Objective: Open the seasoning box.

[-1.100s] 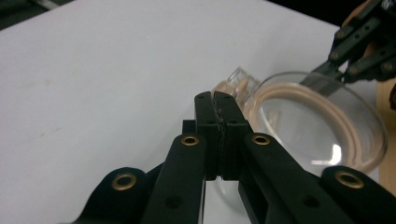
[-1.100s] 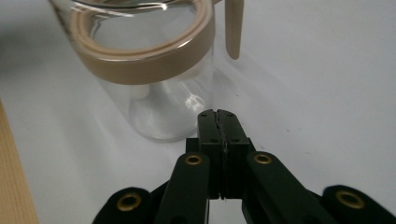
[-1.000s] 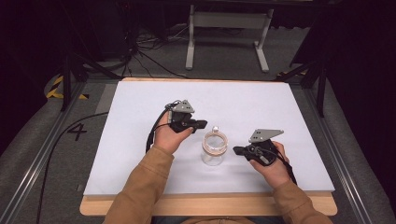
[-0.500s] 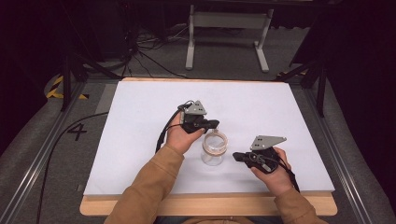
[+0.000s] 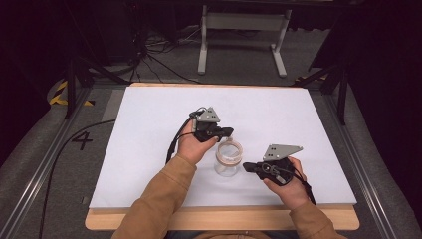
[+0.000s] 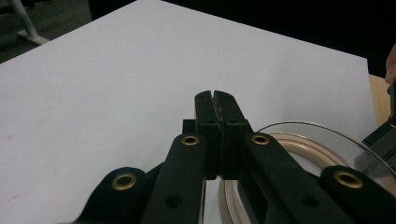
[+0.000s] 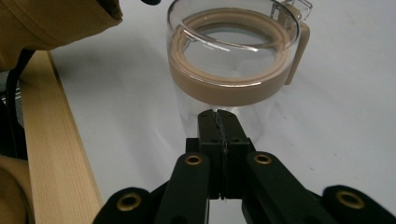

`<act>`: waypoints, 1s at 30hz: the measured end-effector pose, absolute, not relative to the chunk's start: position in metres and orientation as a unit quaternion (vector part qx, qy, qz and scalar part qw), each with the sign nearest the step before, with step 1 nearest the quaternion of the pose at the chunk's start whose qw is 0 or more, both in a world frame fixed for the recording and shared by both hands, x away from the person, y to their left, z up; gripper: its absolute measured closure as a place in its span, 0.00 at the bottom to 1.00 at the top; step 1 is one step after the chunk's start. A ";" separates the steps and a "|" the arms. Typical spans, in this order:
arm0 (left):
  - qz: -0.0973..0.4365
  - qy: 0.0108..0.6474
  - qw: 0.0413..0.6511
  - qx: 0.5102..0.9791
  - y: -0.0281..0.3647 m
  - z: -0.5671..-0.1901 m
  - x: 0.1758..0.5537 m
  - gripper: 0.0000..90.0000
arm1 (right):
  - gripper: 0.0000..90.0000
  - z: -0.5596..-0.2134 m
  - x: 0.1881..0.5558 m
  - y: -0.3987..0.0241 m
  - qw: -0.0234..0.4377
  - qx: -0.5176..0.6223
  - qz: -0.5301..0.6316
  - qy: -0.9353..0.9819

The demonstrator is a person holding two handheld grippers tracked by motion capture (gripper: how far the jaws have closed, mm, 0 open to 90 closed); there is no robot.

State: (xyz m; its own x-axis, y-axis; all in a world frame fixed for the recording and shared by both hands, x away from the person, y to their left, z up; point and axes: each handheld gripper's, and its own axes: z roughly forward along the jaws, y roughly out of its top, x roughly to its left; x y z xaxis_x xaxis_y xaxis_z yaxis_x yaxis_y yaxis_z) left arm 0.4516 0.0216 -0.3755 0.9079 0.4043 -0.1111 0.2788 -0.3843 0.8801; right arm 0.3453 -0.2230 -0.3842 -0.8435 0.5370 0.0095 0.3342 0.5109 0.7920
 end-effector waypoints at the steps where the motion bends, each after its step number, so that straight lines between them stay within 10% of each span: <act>1: 0.062 0.205 0.517 0.828 0.021 -0.376 0.452 1.00 | 1.00 -0.384 0.345 -0.222 0.119 0.252 0.426 0.861; 30: 0.057 0.210 0.517 0.828 0.022 -0.377 0.454 0.99 | 1.00 -0.386 0.356 -0.221 0.071 0.256 0.516 0.814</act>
